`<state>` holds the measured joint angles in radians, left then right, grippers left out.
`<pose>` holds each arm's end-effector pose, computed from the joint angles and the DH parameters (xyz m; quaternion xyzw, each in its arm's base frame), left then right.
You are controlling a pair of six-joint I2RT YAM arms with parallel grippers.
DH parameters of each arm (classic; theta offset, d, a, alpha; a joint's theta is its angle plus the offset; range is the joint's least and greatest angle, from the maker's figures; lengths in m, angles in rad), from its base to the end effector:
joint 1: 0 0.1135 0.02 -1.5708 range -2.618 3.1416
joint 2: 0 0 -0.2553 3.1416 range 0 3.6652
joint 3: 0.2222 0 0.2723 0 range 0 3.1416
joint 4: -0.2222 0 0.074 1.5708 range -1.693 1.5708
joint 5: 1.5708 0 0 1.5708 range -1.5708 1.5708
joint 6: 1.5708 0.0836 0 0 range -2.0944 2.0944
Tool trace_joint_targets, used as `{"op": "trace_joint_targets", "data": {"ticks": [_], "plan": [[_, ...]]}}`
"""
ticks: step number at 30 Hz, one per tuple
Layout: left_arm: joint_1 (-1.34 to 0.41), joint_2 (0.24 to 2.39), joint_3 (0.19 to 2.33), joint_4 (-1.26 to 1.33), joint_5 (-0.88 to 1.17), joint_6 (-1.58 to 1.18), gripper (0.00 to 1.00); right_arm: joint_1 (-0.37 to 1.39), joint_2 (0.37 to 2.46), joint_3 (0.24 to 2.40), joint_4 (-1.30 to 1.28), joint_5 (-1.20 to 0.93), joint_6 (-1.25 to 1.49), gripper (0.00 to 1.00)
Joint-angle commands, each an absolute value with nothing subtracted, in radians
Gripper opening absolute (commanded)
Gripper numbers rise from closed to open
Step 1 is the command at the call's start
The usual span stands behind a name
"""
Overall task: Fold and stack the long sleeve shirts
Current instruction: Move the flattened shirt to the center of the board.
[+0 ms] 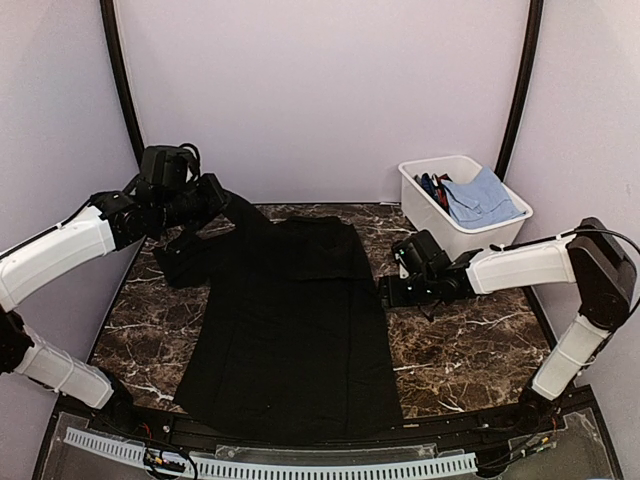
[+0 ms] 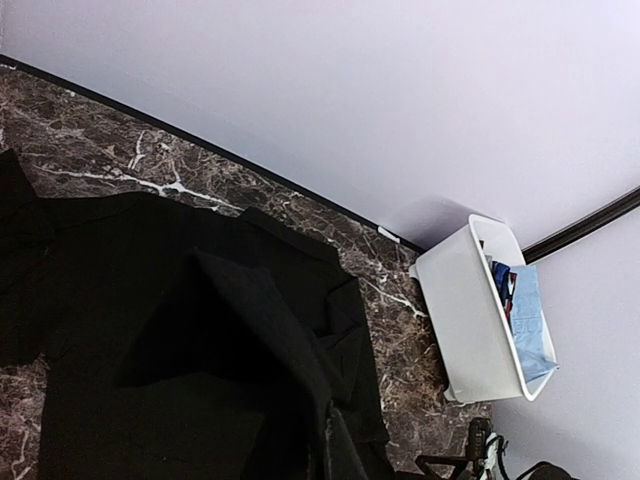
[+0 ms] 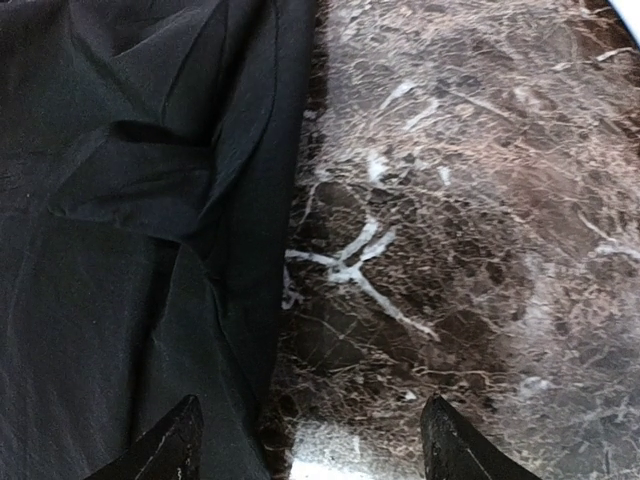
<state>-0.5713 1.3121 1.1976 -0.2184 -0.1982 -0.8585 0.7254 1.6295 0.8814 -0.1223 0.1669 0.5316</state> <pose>0.3225 -0.1877 0.3386 -0.1728 0.7939 -0.3176 0.4888 0.2870 0.2359 0.1121 -0.0621 0.9344 0.1377 0.3226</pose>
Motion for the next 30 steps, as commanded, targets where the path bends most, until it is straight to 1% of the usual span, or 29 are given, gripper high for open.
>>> {"op": "trace_joint_targets", "data": {"ticks": [1,5,8,10,14,16,21,25,30], "plan": [[-0.559,1.289,1.212,-0.287,-0.231,-0.816,0.00,0.722,1.656,0.901,-0.053,0.109,0.512,0.70],[-0.551,1.296,1.216,-0.289,-0.212,-0.797,0.00,0.721,1.677,0.908,-0.052,0.098,0.507,0.68],[-0.551,1.309,1.236,-0.289,-0.199,-0.784,0.00,0.726,1.690,0.920,-0.060,0.100,0.502,0.64],[-0.551,1.313,1.246,-0.296,-0.201,-0.785,0.00,0.728,1.699,0.924,-0.061,0.098,0.501,0.59],[-0.551,1.288,1.246,-0.296,-0.218,-0.781,0.00,0.736,1.728,0.925,-0.064,0.095,0.503,0.45],[-0.551,1.279,1.248,-0.296,-0.214,-0.770,0.00,0.740,1.737,0.924,-0.061,0.095,0.507,0.36],[-0.551,1.268,1.240,-0.283,-0.162,-0.726,0.00,0.742,1.755,0.929,-0.070,0.113,0.523,0.17],[-0.551,1.257,1.221,-0.244,-0.110,-0.704,0.00,0.742,1.761,0.934,-0.069,0.112,0.533,0.00],[-0.551,1.270,1.215,-0.192,-0.035,-0.688,0.00,0.742,1.750,0.932,-0.106,0.160,0.556,0.00]]}}
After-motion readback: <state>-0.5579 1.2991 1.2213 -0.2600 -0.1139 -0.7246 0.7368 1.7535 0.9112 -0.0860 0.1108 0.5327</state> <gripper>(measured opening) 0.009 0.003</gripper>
